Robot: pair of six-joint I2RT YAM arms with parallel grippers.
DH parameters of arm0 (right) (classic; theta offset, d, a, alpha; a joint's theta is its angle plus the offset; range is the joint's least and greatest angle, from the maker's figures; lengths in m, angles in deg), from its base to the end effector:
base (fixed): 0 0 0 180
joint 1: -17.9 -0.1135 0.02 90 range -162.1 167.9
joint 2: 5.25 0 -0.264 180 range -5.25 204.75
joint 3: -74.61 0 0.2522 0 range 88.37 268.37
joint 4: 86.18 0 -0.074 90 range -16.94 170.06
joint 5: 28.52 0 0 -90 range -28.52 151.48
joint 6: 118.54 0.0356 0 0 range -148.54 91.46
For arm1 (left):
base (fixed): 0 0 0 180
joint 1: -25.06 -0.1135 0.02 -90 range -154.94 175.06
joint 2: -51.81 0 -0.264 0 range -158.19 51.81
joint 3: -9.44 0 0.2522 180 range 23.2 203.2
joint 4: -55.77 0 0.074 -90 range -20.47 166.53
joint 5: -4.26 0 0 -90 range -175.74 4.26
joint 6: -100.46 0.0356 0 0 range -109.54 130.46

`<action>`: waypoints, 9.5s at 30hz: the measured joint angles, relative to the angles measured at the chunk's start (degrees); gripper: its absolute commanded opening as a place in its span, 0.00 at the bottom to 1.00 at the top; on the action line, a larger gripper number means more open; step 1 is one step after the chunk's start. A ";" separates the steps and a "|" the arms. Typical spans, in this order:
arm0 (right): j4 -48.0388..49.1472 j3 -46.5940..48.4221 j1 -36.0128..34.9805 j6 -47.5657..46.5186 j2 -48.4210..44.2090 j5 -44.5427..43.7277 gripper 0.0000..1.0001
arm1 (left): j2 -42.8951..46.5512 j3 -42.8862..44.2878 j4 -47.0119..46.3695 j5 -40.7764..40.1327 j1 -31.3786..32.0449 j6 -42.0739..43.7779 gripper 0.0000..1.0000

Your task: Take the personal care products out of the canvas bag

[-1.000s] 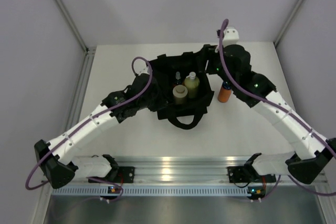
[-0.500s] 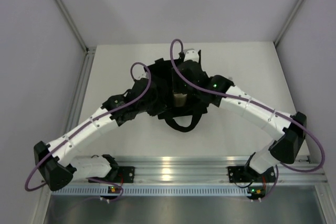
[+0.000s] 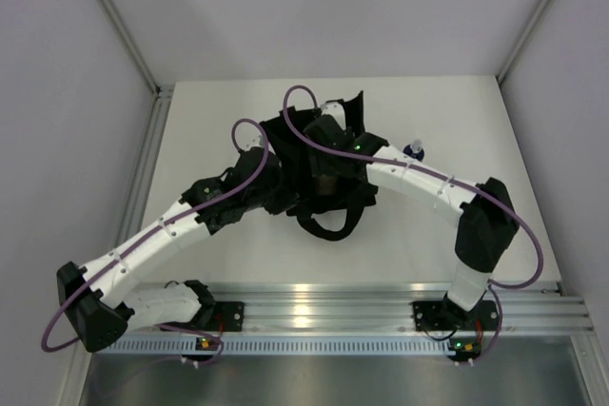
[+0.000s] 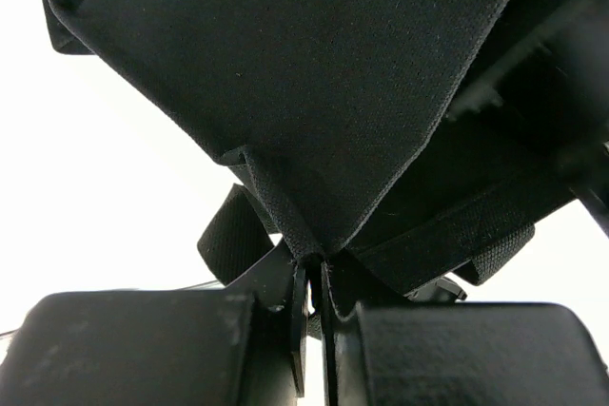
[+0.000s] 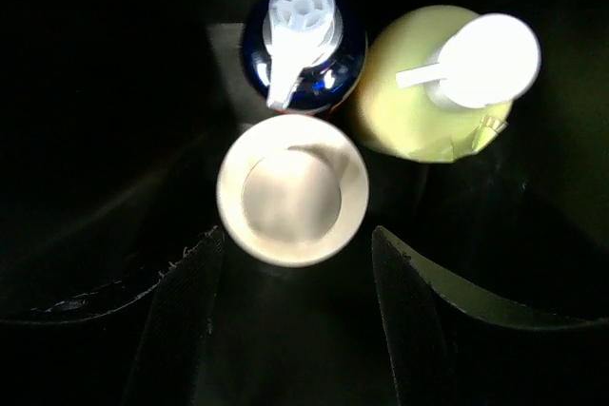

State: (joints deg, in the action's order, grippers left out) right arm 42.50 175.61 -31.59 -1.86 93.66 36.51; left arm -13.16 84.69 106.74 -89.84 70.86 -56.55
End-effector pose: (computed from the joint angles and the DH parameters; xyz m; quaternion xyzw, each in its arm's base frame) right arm 0.2598 0.2809 0.3030 -0.1072 0.9120 0.0503 0.3927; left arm 0.1688 -0.1699 0.3263 -0.1818 0.8900 -0.3293 0.2578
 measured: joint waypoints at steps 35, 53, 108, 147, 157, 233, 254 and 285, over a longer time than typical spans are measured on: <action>1.22 2.84 2.19 -2.54 5.53 2.56 0.19 | -0.70 0.44 -0.20 0.37 0.00 1.44 0.00; -0.35 4.35 2.19 -4.98 5.44 2.95 0.00 | -1.44 1.31 0.02 0.44 0.00 2.03 0.00; -11.04 22.58 0.74 -18.01 -11.02 8.15 0.00 | -3.63 3.26 0.50 1.27 0.00 2.95 0.00; -11.26 24.44 31.39 -20.55 -14.82 5.51 0.00 | -4.70 4.42 0.57 1.75 0.02 3.54 0.00; -2.82 4.11 39.10 -18.99 -15.21 5.55 0.00 | -4.68 4.42 0.55 1.75 0.02 3.93 0.00; 7.28 5.90 4.09 -9.51 -16.17 11.69 0.45 | -4.96 5.70 0.98 1.62 0.00 3.89 0.00; 5.07 8.41 2.51 -7.41 -1.42 2.47 0.47 | -5.81 7.21 1.44 1.66 0.00 3.67 0.00; 12.66 6.58 4.83 -7.34 9.07 -0.63 0.48 | -5.68 7.21 1.44 2.58 0.00 4.15 0.00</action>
State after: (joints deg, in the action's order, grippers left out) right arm 55.15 182.19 -26.76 -9.20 102.73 35.88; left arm -18.85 91.90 108.18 -87.26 70.86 -52.39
